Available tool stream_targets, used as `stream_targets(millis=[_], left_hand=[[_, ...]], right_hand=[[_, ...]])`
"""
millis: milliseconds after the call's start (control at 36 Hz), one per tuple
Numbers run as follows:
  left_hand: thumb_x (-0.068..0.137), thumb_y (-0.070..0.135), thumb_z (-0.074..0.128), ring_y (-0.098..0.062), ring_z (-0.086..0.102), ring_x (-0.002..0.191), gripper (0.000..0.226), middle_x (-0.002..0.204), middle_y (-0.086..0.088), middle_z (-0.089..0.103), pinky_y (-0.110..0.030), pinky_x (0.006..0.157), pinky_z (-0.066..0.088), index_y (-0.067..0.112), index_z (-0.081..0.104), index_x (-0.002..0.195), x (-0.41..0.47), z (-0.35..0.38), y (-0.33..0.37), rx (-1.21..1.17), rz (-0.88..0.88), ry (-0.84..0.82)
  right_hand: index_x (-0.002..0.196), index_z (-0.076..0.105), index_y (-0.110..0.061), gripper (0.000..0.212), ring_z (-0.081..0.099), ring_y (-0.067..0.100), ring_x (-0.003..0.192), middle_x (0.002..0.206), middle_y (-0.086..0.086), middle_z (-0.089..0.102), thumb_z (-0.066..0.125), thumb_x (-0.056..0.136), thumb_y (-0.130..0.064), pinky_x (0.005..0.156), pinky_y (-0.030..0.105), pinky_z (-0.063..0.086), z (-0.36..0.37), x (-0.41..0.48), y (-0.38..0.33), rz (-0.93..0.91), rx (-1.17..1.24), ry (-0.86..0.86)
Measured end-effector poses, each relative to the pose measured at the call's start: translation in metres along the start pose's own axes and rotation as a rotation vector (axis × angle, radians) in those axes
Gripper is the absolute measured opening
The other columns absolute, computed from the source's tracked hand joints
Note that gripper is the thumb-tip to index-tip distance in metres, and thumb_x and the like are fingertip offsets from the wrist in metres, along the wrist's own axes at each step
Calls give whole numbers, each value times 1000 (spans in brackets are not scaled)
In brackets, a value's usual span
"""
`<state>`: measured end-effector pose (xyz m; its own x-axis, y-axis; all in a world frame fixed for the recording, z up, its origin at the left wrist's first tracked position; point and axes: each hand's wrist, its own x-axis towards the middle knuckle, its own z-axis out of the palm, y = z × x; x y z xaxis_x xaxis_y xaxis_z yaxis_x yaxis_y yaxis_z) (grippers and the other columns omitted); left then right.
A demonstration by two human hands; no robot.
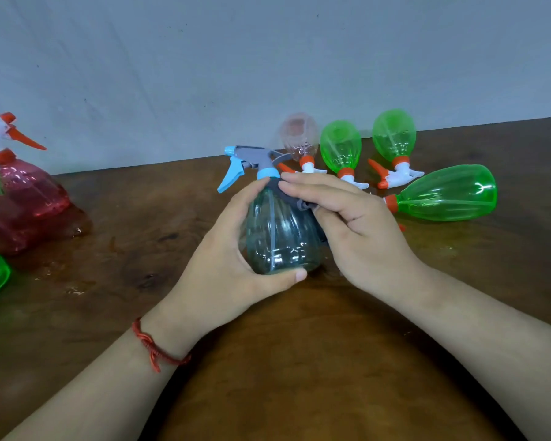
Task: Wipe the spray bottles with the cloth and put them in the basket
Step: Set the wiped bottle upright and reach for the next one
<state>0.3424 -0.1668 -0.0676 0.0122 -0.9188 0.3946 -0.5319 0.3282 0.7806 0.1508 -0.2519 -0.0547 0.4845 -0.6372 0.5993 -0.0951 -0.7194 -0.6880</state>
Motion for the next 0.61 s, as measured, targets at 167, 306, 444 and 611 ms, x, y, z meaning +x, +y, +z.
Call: stream_targets(millis=[167, 306, 444, 611], left_hand=[[69, 31, 102, -13, 59, 139, 112, 154, 14, 55, -42, 114, 53, 38, 37, 160, 3, -7, -5, 23, -71, 128], [67, 33, 103, -9, 64, 132, 110, 147, 11, 62, -41, 112, 54, 43, 40, 157, 7, -13, -6, -19, -147, 231], [68, 33, 101, -6, 65, 128, 106, 143, 12, 63, -40, 111, 55, 39, 42, 156, 9, -13, -6, -14, -161, 283], [68, 39, 103, -14, 59, 138, 113, 152, 8, 55, -42, 114, 52, 42, 37, 160, 6, -15, -11, 85, -99, 226]], right_hand=[[132, 74, -13, 49, 56, 6, 138, 145, -4, 64, 48, 101, 16, 116, 29, 46, 2, -4, -4, -111, -82, -66], [131, 74, -13, 52, 57, 4, 137, 145, -5, 64, 48, 98, 18, 114, 24, 45, 2, -7, -10, -152, -116, -103], [130, 75, -11, 52, 57, 7, 138, 143, -2, 65, 46, 99, 18, 116, 27, 45, 2, -7, -10, -178, -126, -119], [136, 71, -14, 54, 56, 4, 137, 149, -6, 61, 47, 99, 17, 115, 23, 43, 3, -7, -7, -146, -126, -112]])
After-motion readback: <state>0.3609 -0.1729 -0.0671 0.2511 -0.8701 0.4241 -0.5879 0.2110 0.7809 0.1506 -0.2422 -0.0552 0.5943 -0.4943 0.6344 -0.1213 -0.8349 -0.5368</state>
